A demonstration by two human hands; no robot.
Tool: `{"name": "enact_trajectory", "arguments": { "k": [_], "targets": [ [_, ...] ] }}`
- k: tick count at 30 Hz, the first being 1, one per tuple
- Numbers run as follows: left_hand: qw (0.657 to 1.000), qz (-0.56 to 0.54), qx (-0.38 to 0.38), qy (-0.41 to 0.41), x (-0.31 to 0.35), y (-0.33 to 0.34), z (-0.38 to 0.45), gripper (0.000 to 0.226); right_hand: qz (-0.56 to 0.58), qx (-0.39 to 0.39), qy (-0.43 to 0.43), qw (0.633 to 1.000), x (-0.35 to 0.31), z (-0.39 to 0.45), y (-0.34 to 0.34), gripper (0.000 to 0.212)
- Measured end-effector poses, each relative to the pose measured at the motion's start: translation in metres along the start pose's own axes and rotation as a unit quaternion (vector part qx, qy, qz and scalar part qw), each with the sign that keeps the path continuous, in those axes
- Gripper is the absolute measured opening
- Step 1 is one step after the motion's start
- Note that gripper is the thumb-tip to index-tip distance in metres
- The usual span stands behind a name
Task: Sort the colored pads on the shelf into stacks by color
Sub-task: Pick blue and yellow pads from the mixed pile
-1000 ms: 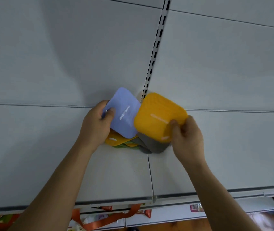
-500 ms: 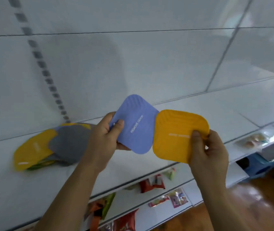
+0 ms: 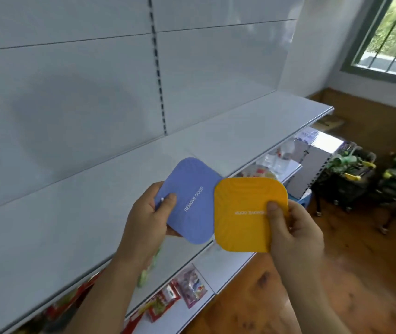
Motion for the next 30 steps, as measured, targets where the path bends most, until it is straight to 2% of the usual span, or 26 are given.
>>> {"name": "enact_trajectory", "arguments": {
  "k": [7,13,18,25,30],
  "targets": [
    [0.999,-0.012,0.020,-0.028,-0.001,0.073,0.115,0.023,-0.036,-0.016,0.002,0.999,0.027,0.115,-0.008,0.016],
    [0.997,-0.030,0.050,-0.058,0.006,0.089,0.197,0.023,-0.064,-0.069,-0.035,0.995,0.026,0.221,0.022,0.017],
    [0.980,-0.061,0.140,-0.126,-0.007,0.078,0.233,0.022,-0.056,-0.125,-0.010,0.990,0.048,0.288,0.066,0.018],
    [0.939,-0.054,0.277,-0.197,-0.024,0.092,0.256,0.026,-0.043,-0.266,0.013,0.963,0.089,0.382,0.142,0.021],
    [0.916,-0.111,0.342,-0.178,-0.012,0.121,0.273,0.029,-0.046,-0.345,0.019,0.937,0.111,0.426,0.193,0.016]
  ]
}}
Point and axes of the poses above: each hand's wrist, its own z-axis towards the middle knuckle, its own y-axis out of the palm, x = y × z, the point moved 4 cm from there along z, towards the middle knuckle, and after that the axes turned 13 degrees about z, right-handed, at the moved point
